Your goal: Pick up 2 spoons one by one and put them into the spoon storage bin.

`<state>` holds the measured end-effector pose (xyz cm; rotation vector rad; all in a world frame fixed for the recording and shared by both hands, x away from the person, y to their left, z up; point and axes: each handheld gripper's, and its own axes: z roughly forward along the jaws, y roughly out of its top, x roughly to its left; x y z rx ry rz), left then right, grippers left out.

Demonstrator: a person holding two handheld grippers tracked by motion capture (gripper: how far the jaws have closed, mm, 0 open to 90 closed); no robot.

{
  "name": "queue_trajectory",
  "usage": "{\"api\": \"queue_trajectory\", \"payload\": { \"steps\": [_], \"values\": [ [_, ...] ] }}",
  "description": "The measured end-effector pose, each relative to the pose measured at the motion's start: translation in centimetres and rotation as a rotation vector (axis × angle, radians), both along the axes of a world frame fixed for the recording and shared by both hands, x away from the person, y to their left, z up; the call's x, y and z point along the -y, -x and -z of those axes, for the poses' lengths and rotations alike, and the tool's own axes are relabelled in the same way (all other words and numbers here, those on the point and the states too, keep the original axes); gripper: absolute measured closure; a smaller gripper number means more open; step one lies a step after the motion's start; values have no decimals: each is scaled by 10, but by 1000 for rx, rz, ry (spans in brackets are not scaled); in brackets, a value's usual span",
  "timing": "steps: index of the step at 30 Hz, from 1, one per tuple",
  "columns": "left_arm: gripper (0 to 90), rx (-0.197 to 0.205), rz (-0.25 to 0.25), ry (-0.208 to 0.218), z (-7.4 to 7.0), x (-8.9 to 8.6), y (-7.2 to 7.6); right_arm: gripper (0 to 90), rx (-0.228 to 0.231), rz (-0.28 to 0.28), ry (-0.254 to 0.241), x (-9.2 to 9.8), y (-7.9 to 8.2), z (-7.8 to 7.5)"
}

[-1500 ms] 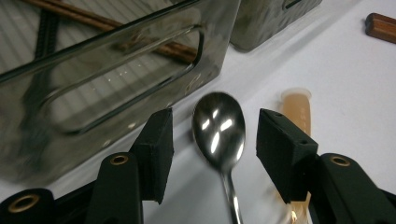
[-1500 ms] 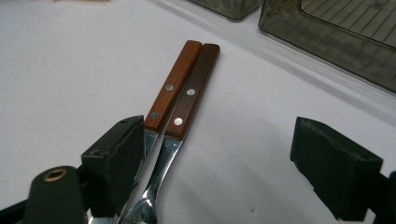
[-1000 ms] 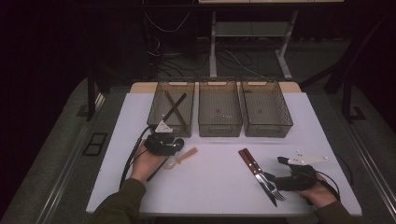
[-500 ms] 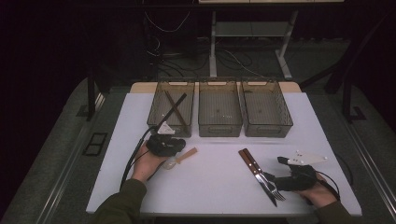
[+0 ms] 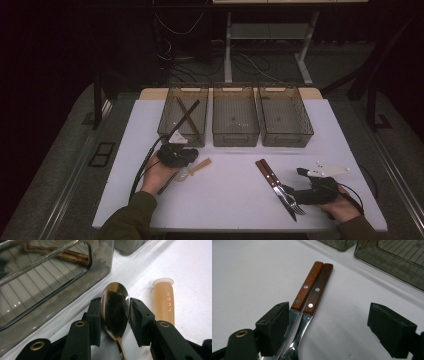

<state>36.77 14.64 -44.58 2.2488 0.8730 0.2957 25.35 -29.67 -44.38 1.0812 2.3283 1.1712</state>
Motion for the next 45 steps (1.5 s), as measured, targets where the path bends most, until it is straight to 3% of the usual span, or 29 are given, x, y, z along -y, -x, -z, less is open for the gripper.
{"api": "queue_trajectory", "payload": {
  "steps": [2, 4, 10, 12, 26, 30, 33, 45],
  "values": [
    [632, 13, 7, 3, 0, 0, 0, 180, -6, 2, 2, 0, 0, 0],
    [756, 10, 4, 22, -2, -2, 0, 180, 0, 1, 0, 0, 0, 0],
    [841, 22, 35, 44, -4, -1, 2, 180, 1, 0, 0, 0, 0, 0],
    [863, 25, 47, 30, -5, 0, 3, 181, 0, -2, 2, 0, 0, 0],
    [869, 20, 52, 36, -9, -5, 1, 180, -1, 1, -10, 0, 0, -1],
    [870, 26, 49, 50, -15, -10, 1, 180, 8, 0, -33, -1, 1, -2],
    [870, 32, 50, 61, -21, -13, 1, 121, -3, 8, -69, -1, -1, -2],
    [870, 35, 38, 123, -47, -19, 2, 120, -8, 4, -78, -12, -3, 0]
  ]
}}
